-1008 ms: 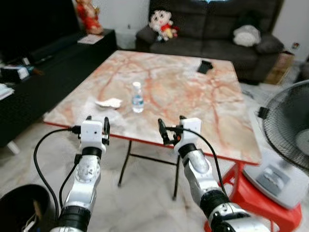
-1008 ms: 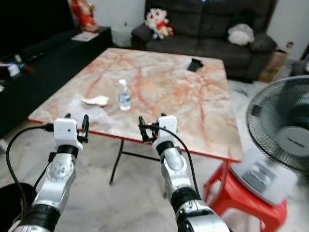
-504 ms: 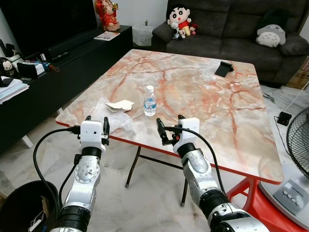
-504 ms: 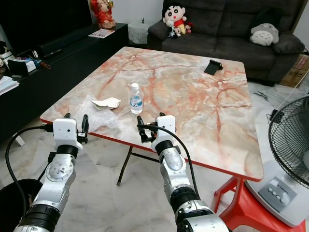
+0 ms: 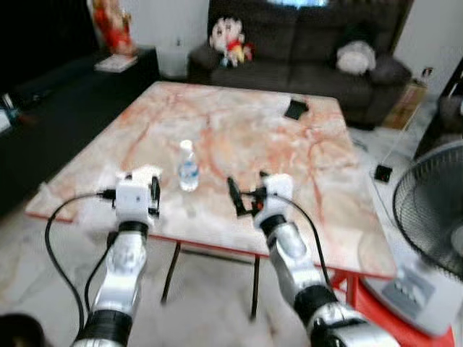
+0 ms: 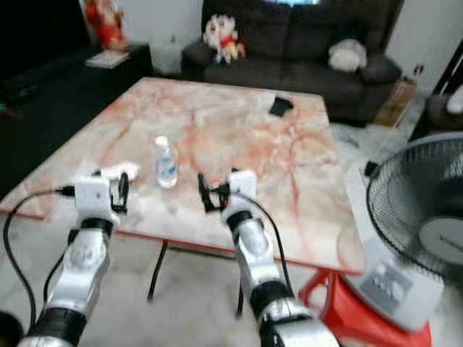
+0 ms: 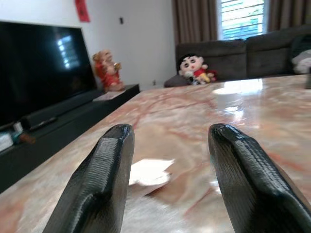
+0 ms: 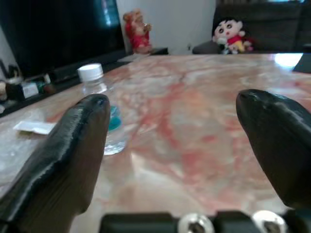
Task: Picking trash to rubbish bin
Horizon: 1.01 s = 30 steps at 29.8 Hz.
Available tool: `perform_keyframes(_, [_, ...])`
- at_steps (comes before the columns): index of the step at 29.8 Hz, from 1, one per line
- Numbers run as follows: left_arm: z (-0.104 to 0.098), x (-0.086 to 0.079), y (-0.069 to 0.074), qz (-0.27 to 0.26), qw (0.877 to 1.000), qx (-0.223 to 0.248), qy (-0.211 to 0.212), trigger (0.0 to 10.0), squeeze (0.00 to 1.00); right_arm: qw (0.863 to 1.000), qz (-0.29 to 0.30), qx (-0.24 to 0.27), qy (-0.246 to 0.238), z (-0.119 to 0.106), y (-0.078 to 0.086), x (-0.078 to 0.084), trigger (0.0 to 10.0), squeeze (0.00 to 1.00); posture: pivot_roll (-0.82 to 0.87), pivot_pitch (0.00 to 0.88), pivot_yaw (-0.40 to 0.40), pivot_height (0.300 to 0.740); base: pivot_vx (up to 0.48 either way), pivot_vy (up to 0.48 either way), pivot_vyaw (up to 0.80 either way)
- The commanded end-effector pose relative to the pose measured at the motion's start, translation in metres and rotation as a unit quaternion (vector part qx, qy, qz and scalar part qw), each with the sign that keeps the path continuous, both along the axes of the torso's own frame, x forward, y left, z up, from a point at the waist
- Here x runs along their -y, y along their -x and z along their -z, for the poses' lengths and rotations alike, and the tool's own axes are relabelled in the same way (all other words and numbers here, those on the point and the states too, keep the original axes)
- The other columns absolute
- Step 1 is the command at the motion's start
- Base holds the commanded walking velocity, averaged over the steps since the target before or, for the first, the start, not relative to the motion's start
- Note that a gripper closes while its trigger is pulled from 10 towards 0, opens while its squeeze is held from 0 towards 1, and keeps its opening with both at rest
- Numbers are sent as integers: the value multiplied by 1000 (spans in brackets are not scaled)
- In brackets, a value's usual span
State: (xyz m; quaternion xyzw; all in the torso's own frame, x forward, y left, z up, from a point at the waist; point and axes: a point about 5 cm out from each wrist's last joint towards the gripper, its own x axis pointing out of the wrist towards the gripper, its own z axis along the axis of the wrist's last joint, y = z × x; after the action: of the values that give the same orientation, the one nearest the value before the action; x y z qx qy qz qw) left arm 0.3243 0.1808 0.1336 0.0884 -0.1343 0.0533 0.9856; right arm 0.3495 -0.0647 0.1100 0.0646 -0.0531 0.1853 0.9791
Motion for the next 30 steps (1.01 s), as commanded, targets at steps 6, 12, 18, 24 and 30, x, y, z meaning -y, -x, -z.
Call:
perform_keyframes(6, [-4, 6, -1, 10, 1000, 9, 5, 10000, 0, 1000, 6, 5, -2, -3, -2, 3, 10000, 0, 26, 0, -23, 740, 303, 0, 0])
perform_keyframes(12, [0, 4, 3, 6, 1000, 3, 5, 10000, 0, 1000, 6, 1, 0, -2, -2, 3, 10000, 0, 26, 0, -23, 740, 298, 0, 0])
perform_keyframes(18, [-1, 0, 4, -3, 1000, 5, 6, 10000, 0, 1000, 4, 1, 1, -2, -2, 2, 10000, 0, 26, 0, -23, 740, 306, 0, 0])
perform_keyframes(24, [-3, 0, 3, -5, 1000, 11, 7, 10000, 0, 1000, 3, 0, 1, -2, -2, 2, 10000, 0, 28, 0, -24, 740, 434, 0, 0])
perform_keyframes(30, [-6, 0, 3, -7, 1000, 17, 7, 10000, 0, 1000, 2, -1, 2, -1, -1, 2, 10000, 0, 28, 0, -24, 740, 480, 0, 0])
